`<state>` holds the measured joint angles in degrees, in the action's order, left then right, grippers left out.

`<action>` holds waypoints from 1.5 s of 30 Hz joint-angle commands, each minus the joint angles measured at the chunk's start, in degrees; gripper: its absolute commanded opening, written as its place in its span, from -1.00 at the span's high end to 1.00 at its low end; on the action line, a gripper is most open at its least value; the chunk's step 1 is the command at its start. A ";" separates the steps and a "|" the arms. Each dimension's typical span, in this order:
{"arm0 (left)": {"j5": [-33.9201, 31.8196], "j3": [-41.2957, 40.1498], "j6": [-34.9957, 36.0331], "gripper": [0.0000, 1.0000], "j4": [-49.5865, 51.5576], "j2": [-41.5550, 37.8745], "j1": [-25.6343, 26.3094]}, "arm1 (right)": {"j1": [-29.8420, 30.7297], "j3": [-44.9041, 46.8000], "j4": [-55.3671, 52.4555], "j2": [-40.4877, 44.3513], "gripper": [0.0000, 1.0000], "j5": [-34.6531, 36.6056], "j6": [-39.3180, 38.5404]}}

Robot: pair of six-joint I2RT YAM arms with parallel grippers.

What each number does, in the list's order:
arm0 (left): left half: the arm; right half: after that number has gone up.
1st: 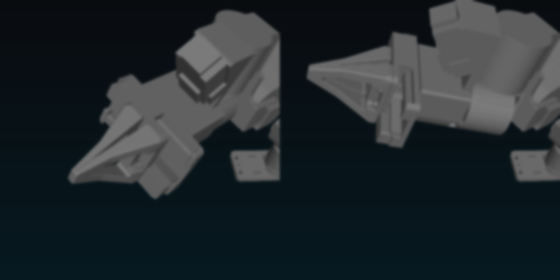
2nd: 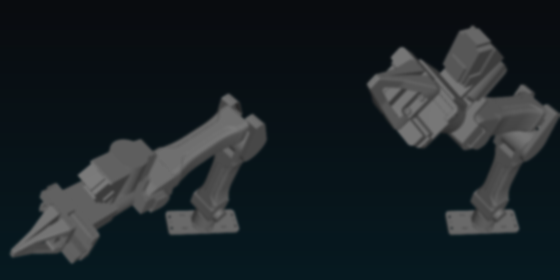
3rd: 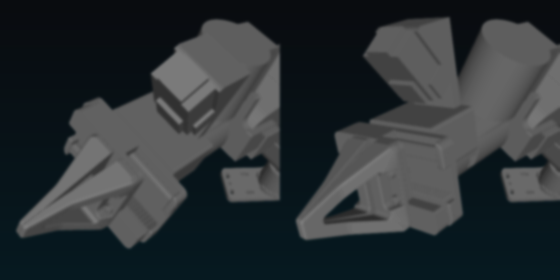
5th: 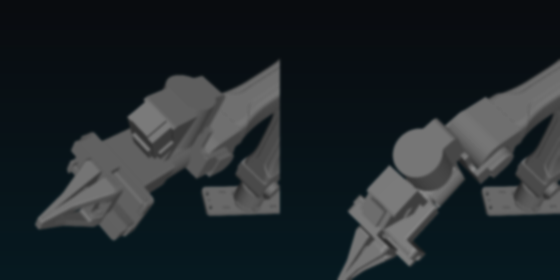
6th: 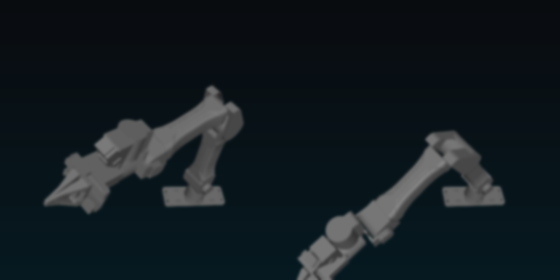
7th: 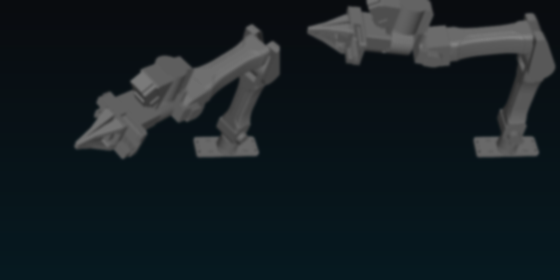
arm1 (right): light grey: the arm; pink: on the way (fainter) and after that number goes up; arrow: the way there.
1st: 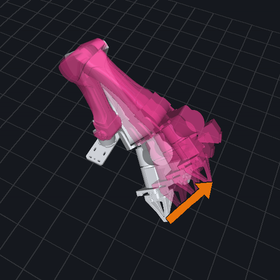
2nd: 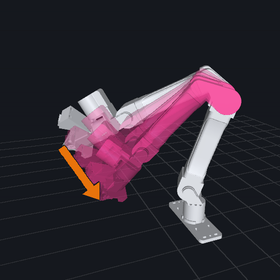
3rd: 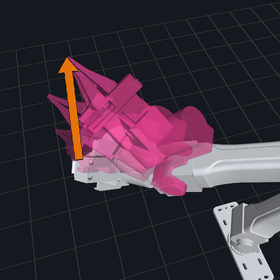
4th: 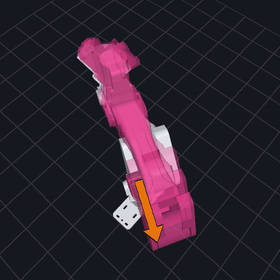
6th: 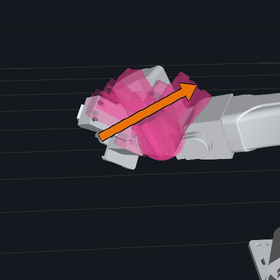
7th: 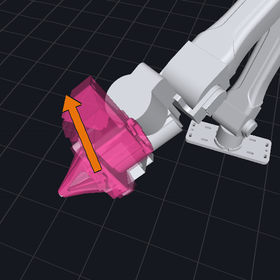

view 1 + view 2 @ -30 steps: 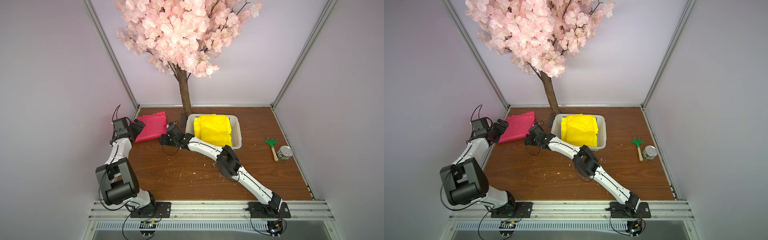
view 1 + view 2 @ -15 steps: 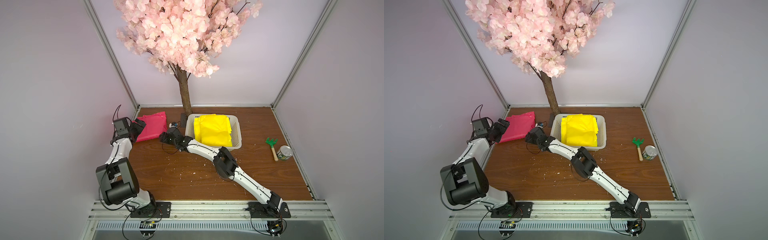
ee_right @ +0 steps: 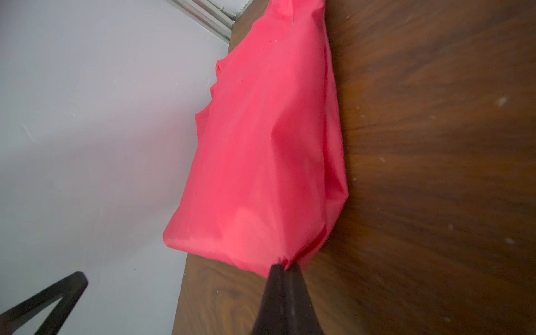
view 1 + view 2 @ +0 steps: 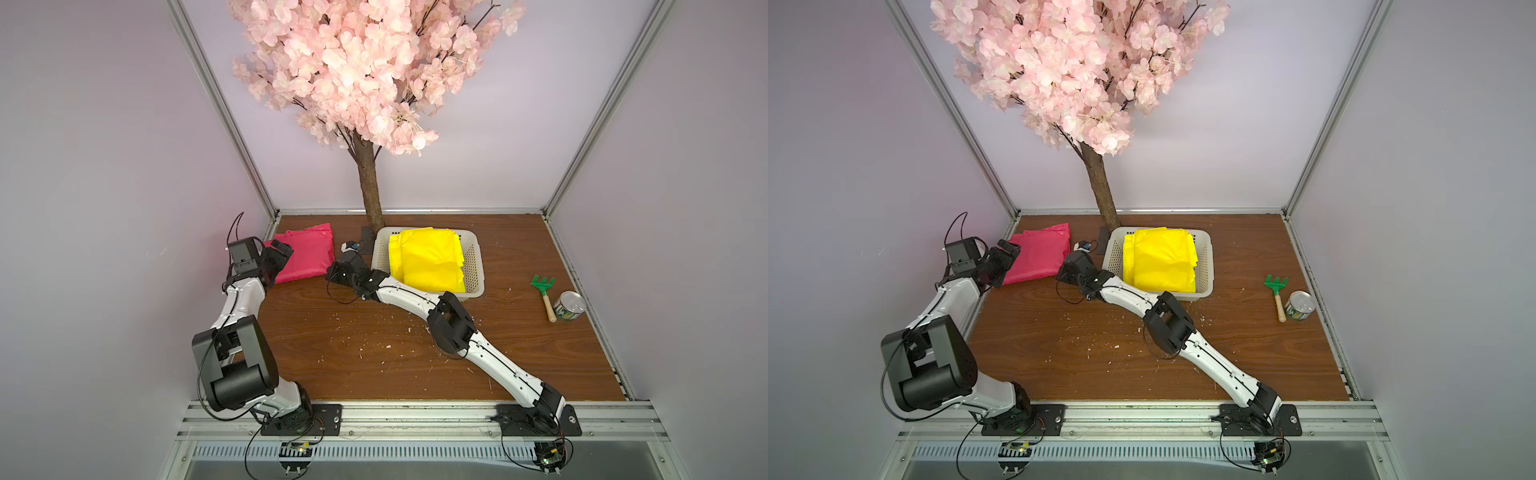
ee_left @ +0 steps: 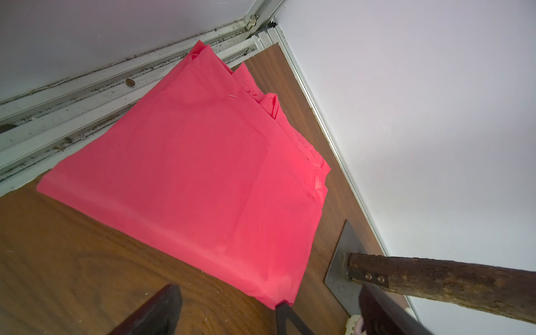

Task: Put the folded raincoat in the basket
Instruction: Move the raincoat to the center of the board.

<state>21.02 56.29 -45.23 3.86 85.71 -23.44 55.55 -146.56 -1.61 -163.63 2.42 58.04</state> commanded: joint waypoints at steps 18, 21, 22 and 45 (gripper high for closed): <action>3.05 1.26 2.65 -0.98 5.91 -5.24 -0.34 | 3.85 33.69 6.06 29.88 1.00 -2.89 -10.05; 2.28 1.56 3.89 -0.98 9.00 -6.11 0.25 | 4.24 42.01 6.41 34.21 1.00 -4.50 -10.44; 1.99 1.54 4.13 -0.98 9.67 -6.42 0.46 | 4.30 44.84 6.73 35.62 1.00 -5.00 -10.71; -5.71 -4.85 9.52 -0.98 19.83 -14.28 2.32 | 1.62 57.91 4.89 41.86 -0.42 -7.85 -15.86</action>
<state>17.56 52.45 -37.47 21.34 72.34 -21.65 58.70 -86.50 1.08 -121.69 -3.81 42.22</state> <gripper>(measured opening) 0.992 0.709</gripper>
